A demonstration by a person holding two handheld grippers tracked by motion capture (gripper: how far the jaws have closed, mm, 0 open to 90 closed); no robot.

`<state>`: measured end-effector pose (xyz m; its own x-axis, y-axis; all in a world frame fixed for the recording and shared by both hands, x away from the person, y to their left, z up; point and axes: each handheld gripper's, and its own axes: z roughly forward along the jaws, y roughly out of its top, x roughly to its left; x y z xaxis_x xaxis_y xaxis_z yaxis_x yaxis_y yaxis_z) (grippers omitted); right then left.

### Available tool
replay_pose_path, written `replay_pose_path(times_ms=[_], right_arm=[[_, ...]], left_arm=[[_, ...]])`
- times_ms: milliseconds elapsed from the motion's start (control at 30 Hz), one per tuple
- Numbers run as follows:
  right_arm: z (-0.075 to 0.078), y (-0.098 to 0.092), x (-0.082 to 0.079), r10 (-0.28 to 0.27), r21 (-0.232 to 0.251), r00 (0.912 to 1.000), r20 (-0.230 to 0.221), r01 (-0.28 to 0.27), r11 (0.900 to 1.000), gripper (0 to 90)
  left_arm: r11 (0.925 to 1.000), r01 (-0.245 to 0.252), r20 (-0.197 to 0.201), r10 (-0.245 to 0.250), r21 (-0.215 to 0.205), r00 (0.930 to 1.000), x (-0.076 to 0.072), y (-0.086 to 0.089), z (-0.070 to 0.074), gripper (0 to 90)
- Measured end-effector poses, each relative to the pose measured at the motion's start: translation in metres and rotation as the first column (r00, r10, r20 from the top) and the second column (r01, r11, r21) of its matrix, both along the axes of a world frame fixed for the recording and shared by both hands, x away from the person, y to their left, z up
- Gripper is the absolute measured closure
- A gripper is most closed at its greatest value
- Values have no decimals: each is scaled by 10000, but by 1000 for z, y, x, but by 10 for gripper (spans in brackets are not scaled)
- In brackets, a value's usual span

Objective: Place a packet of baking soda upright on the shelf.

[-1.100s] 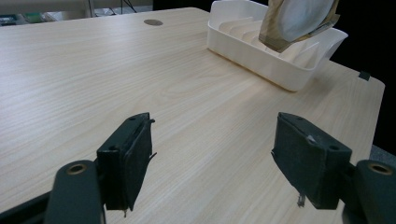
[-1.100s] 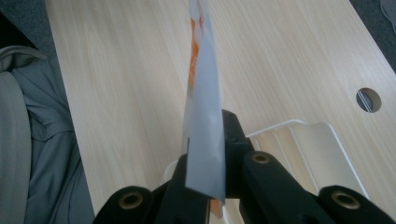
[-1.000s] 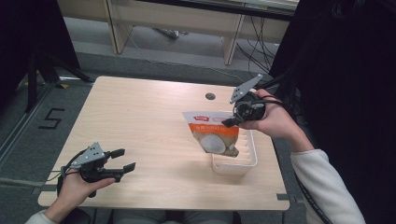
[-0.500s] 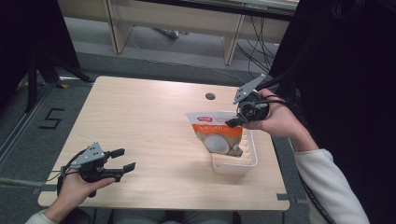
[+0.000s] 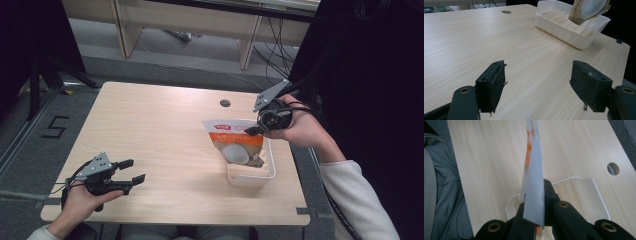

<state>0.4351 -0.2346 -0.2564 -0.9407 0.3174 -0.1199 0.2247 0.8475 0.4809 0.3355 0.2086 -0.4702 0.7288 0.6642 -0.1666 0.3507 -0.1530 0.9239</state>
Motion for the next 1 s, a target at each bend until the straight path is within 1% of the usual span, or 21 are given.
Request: replay_pose_path(times_ms=[33,67,100,133,167,233,267,300,467,500,533,567,600,667,700,733,833,867,900,967,1000], right_arm=[[0,0,0,0,0,10000,0,0,10000,900],[0,-2,0,-95,-61,10000,-4,95,9999,900],[-1,-3,0,31,-52,10000,-53,-31,10000,900],[-1,-4,-1,-106,-86,9999,-40,105,9999,900],[-1,-4,0,54,-88,10000,1,-54,9999,900],[-1,-5,-1,108,-91,9999,-31,-108,9999,900],[-1,-6,-1,-92,-120,9999,-51,91,9999,900],[-2,-7,-1,22,-133,10000,-50,-23,9999,900],[-5,-11,-2,-44,-329,10000,-89,41,9995,900],[-6,-11,-2,-19,-344,9999,-127,15,9994,900],[-7,-12,-1,177,-343,9998,-79,-179,9993,900],[-8,-12,-1,162,-349,9998,-140,-167,9993,900],[-10,-13,-1,23,-385,9999,-161,-29,9993,900],[-10,-14,0,33,-407,9999,-163,-40,9992,900],[-11,-14,1,130,-458,9999,-65,-133,9989,900],[-12,-14,0,-12,-512,10000,-67,9,9987,900],[-12,-14,0,24,-552,10000,-23,-25,9985,900],[-12,-14,0,161,-592,9999,-8,-161,9981,900],[-11,-15,-1,30,-649,10000,-15,-31,9979,900],[-10,-16,-1,65,-810,10000,57,-60,9967,900],[-10,-16,-1,65,-810,10000,57,-60,9967,900]], left_arm=[[9999,-96,-93,96,-72,9999,-1,0,0,273],[9999,-80,-76,79,-64,9999,-1,0,0,273],[9999,-73,-75,72,-75,9999,0,0,0,273],[9999,-76,-82,75,-74,9999,0,0,0,273],[9999,-76,-78,75,-77,9999,0,0,0,273],[9999,-85,-86,85,-78,9999,0,0,0,273],[9999,-83,-92,83,-78,9999,0,0,0,273],[10000,-55,-84,54,-76,9999,0,0,0,273],[9999,-78,-129,76,-153,9999,-1,-1,0,272],[9998,-85,-134,83,-168,9999,0,0,0,273],[9998,-89,-142,87,-182,9999,0,0,0,273],[9998,-92,-152,89,-189,9998,0,0,0,273],[9998,-57,-133,55,-171,9999,0,0,0,272],[9998,-58,-136,56,-171,9999,0,0,0,272],[9998,-65,-140,62,-196,9999,0,0,0,272],[9998,-67,-132,64,-211,9999,0,0,0,271],[9998,-56,-129,53,-200,9999,0,0,0,271],[9998,-54,-131,51,-203,9999,0,0,0,270],[9998,-59,-138,56,-210,9999,0,0,0,270],[9998,-65,-135,62,-210,9999,0,0,0,271],[9997,-68,-143,65,-218,9999,0,0,0,271]])
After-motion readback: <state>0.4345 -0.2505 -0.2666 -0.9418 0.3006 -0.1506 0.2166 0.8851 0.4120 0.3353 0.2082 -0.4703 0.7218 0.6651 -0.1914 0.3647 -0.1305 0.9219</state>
